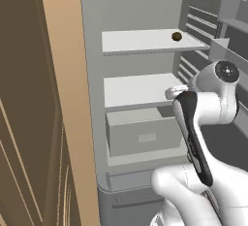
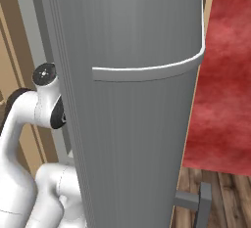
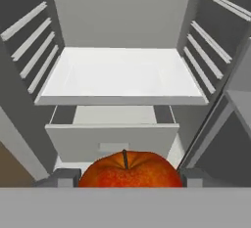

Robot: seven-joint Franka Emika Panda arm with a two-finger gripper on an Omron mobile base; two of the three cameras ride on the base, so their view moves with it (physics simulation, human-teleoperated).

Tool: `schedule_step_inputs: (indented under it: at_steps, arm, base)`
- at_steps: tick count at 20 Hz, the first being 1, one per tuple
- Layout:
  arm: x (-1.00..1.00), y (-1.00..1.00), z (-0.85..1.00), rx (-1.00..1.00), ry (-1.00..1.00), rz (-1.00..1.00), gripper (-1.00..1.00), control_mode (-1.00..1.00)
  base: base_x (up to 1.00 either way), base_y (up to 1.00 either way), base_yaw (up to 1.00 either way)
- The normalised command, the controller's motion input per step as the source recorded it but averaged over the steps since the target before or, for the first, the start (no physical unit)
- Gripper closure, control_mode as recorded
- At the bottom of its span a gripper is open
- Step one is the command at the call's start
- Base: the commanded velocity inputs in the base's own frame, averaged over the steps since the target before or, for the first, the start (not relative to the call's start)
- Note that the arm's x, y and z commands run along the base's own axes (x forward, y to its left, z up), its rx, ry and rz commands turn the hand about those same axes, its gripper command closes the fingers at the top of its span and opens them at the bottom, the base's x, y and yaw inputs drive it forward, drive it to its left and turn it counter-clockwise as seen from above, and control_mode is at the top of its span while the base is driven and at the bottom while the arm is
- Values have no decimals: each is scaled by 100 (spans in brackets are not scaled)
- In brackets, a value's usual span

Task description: Place the mustard and mustard from the counter to the top shelf of the fridge. If the existing items in the fridge are on the top shelf, move them to other shelves.

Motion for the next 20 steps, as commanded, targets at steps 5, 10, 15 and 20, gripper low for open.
schedule_step_inputs:
  at_steps: [5, 10, 15, 20]
  arm:
    - [90, -12, -43, 11, 0, 0, 100, -100]
    - [94, 0, -9, 4, 0, 0, 100, -100]
    - [75, 0, 0, 0, 0, 0, 100, -100]
    - [31, 0, -27, 0, 2, 0, 100, -100]
  base:
    - [0, 0, 0]
    - [0, 0, 0]
    - [0, 0, 0]
    - [0, 0, 0]
